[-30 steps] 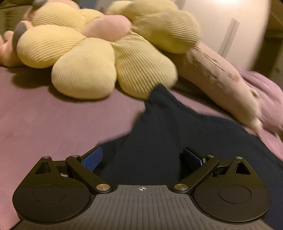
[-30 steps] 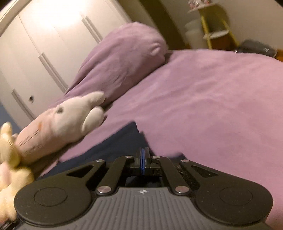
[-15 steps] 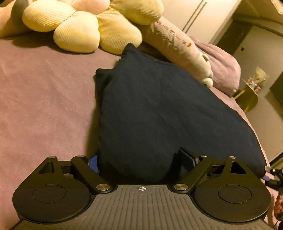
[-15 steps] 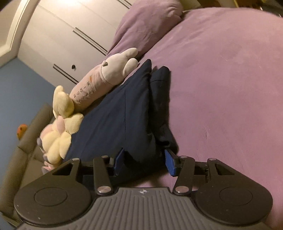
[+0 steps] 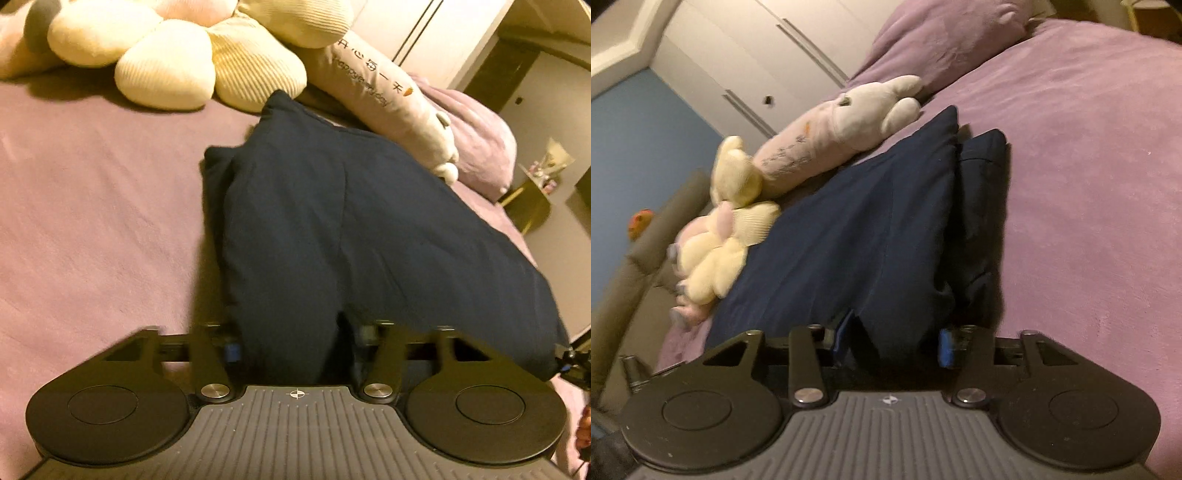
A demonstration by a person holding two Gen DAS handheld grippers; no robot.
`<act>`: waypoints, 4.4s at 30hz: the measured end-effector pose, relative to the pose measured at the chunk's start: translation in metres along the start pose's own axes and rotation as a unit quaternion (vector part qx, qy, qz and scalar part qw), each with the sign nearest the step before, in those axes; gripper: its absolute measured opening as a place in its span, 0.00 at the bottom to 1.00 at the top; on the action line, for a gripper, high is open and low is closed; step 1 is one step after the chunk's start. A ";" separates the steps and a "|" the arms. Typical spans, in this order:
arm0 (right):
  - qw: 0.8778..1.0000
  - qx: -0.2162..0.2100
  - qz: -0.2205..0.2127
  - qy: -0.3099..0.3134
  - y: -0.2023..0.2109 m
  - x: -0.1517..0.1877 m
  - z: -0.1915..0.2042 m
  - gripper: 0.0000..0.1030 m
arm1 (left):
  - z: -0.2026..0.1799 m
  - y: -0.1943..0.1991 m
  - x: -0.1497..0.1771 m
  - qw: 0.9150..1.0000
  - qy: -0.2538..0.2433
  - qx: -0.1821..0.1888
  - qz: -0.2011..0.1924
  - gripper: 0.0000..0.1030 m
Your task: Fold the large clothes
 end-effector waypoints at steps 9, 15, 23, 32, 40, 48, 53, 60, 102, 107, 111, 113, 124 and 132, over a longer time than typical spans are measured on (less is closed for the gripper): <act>0.998 -0.052 -0.045 -0.008 0.068 -0.004 0.035 0.18 | -0.033 0.084 -0.011 0.997 -0.009 0.058 -0.044 0.29; 0.997 -0.069 -0.025 -0.023 0.140 0.049 0.036 0.18 | -0.038 0.159 0.064 0.996 0.020 0.082 -0.006 0.28; 0.995 0.043 0.021 -0.091 0.198 0.129 -0.011 0.37 | -0.008 0.202 0.143 0.997 0.074 0.006 0.036 0.56; 0.988 0.120 -0.070 0.068 0.171 0.100 0.068 0.37 | -0.088 0.164 0.078 0.995 -0.044 -0.065 -0.058 0.87; 0.976 0.091 -0.025 0.197 -0.010 0.102 0.186 0.09 | -0.145 0.021 0.056 0.981 -0.109 -0.149 -0.057 0.92; 0.971 0.106 -0.037 0.210 -0.048 0.107 0.163 0.08 | -0.122 -0.005 0.068 0.978 -0.107 -0.171 -0.060 0.97; 0.971 0.107 -0.037 0.211 -0.043 0.110 0.161 0.09 | -0.121 -0.005 0.067 0.978 -0.105 -0.170 -0.062 0.98; 0.971 0.117 -0.034 0.204 -0.043 0.103 0.162 0.09 | -0.121 -0.006 0.063 0.979 -0.102 -0.165 -0.062 0.98; 0.978 0.150 -0.079 0.123 0.093 0.158 0.123 0.03 | 0.012 0.169 0.149 0.988 0.156 0.004 0.011 1.00; 0.978 0.131 -0.058 0.151 0.080 0.179 0.158 0.03 | 0.008 0.153 0.146 0.984 0.174 0.035 0.015 0.99; 0.978 0.111 -0.047 0.172 0.070 0.189 0.183 0.03 | 0.014 0.142 0.140 0.980 0.196 0.039 0.003 0.95; 0.974 0.118 -0.037 0.187 0.063 0.196 0.188 0.03 | 0.014 0.139 0.134 0.980 0.197 0.038 0.002 0.82; 0.967 0.150 -0.025 0.206 0.051 0.205 0.189 0.04 | 0.011 0.125 0.126 0.981 0.189 0.046 0.013 0.78; 0.949 0.183 -0.028 0.256 0.051 0.210 0.201 0.04 | 0.011 0.120 0.122 0.980 0.188 0.060 0.012 0.86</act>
Point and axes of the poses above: each gripper's, at about its wrist camera, not at the fingertips, and y roughly against the way its jaws point, z to its left, x to its underside, the point moved 8 cm from there along -y, roughly the way its jaws point, and after that the axes turned 5 degrees about x, right-handed, at the moved point
